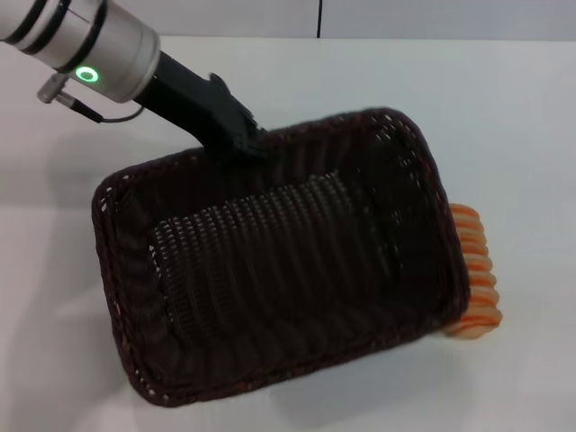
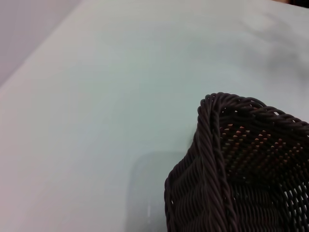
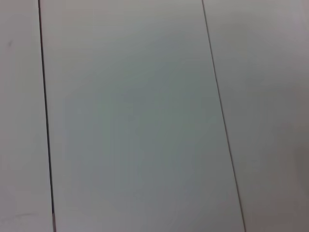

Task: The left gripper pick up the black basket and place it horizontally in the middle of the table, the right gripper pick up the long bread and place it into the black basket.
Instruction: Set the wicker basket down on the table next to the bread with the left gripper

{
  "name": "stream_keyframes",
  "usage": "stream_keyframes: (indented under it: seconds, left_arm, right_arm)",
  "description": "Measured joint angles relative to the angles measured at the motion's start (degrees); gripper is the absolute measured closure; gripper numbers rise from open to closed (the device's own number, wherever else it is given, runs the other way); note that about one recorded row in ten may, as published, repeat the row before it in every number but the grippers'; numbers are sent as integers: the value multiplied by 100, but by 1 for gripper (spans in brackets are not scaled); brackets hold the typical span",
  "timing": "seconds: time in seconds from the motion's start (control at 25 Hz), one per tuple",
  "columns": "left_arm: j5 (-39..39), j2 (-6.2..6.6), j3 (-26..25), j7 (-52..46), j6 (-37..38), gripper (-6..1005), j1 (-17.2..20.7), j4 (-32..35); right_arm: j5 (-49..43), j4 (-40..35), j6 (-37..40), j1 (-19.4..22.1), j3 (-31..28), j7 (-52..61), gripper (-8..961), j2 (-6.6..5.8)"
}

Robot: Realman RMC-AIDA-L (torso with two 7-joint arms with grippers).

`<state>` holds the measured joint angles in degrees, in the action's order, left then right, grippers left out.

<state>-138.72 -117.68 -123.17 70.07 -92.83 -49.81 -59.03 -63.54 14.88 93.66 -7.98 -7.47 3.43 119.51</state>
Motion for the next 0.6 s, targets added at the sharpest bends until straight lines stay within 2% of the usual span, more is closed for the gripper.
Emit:
stream_keyframes:
  seconds: [0.32, 0.6]
  left_arm:
    - [60, -6, 55, 789, -542, 785, -388, 334]
    - [85, -48, 199, 1301, -499, 748, -515, 555]
  right_arm:
    - [-7, 15, 12, 8, 19, 0, 108, 9]
    - [-4, 15, 12, 35, 46, 0, 109, 11]
